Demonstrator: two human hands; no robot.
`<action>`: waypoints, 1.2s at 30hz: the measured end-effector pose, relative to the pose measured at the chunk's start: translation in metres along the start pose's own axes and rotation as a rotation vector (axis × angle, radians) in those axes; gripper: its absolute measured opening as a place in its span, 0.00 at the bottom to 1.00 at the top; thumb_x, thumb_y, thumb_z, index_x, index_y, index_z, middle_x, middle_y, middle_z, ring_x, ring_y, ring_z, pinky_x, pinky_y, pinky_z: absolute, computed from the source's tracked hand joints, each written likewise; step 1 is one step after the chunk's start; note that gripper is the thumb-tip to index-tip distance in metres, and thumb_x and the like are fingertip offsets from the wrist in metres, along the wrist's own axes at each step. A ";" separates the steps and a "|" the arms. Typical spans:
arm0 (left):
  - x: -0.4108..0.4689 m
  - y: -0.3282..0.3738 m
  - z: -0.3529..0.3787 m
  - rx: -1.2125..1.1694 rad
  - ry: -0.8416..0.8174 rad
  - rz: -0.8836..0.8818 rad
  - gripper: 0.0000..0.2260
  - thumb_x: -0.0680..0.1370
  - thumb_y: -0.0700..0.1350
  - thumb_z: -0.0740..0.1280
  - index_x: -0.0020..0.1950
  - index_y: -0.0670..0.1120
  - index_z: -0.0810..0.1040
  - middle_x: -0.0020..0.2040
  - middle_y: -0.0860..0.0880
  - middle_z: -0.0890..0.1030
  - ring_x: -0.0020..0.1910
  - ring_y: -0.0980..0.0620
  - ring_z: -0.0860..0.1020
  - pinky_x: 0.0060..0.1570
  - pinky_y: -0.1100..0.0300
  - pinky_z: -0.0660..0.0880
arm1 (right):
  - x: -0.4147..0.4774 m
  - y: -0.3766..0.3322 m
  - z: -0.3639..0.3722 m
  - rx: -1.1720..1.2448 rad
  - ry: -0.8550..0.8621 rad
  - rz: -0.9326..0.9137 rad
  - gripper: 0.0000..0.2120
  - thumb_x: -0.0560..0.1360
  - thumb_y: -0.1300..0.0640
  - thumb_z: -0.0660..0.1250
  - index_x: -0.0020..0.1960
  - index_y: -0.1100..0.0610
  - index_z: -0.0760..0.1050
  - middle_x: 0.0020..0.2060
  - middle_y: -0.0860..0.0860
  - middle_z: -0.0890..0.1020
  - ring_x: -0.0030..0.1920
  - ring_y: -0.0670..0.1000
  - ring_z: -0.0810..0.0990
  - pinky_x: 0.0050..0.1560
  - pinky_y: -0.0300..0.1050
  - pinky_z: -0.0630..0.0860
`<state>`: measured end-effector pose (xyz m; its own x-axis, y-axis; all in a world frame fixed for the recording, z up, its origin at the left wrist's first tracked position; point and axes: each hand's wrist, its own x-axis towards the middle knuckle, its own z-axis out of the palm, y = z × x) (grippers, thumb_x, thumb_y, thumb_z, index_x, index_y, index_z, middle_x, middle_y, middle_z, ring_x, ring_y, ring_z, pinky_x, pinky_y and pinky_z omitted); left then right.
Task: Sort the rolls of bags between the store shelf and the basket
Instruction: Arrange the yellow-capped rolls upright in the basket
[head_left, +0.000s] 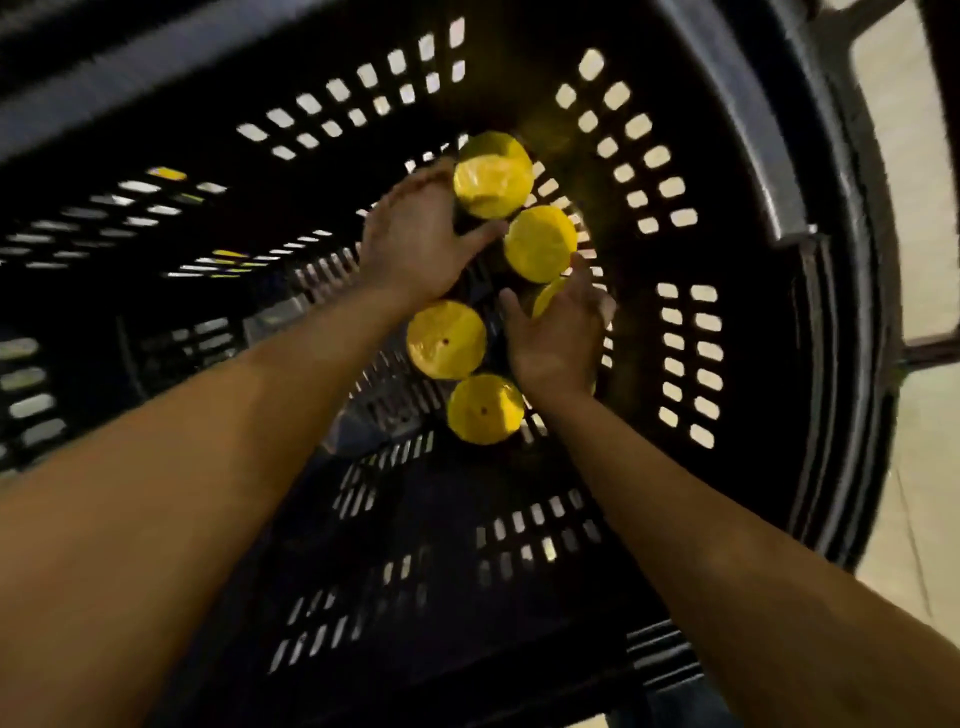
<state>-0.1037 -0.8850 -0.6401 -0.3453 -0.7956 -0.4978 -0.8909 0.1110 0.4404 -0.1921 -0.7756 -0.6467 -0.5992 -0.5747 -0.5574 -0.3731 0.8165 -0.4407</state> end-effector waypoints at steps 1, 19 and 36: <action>0.004 -0.001 0.004 0.000 0.009 -0.011 0.29 0.73 0.61 0.67 0.67 0.44 0.70 0.64 0.44 0.75 0.64 0.44 0.72 0.59 0.55 0.68 | 0.002 0.000 0.004 -0.005 0.025 0.014 0.37 0.73 0.48 0.68 0.74 0.60 0.56 0.69 0.59 0.68 0.70 0.57 0.62 0.68 0.51 0.65; 0.019 -0.020 0.032 -0.175 0.073 -0.054 0.39 0.68 0.65 0.70 0.73 0.52 0.62 0.69 0.51 0.70 0.69 0.47 0.65 0.66 0.51 0.65 | 0.027 -0.008 0.055 0.223 0.474 0.224 0.38 0.63 0.41 0.76 0.67 0.56 0.68 0.62 0.52 0.73 0.66 0.53 0.59 0.67 0.47 0.51; -0.021 0.004 -0.009 -0.267 0.273 0.004 0.30 0.70 0.56 0.73 0.67 0.44 0.70 0.62 0.46 0.76 0.61 0.51 0.74 0.55 0.69 0.63 | -0.006 -0.024 -0.009 0.348 0.336 -0.036 0.37 0.65 0.54 0.77 0.69 0.61 0.65 0.65 0.55 0.72 0.66 0.54 0.68 0.66 0.40 0.64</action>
<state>-0.0972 -0.8737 -0.6210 -0.2249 -0.9288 -0.2944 -0.7692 -0.0162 0.6388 -0.1858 -0.7911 -0.6264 -0.8073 -0.5056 -0.3044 -0.1731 0.6959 -0.6970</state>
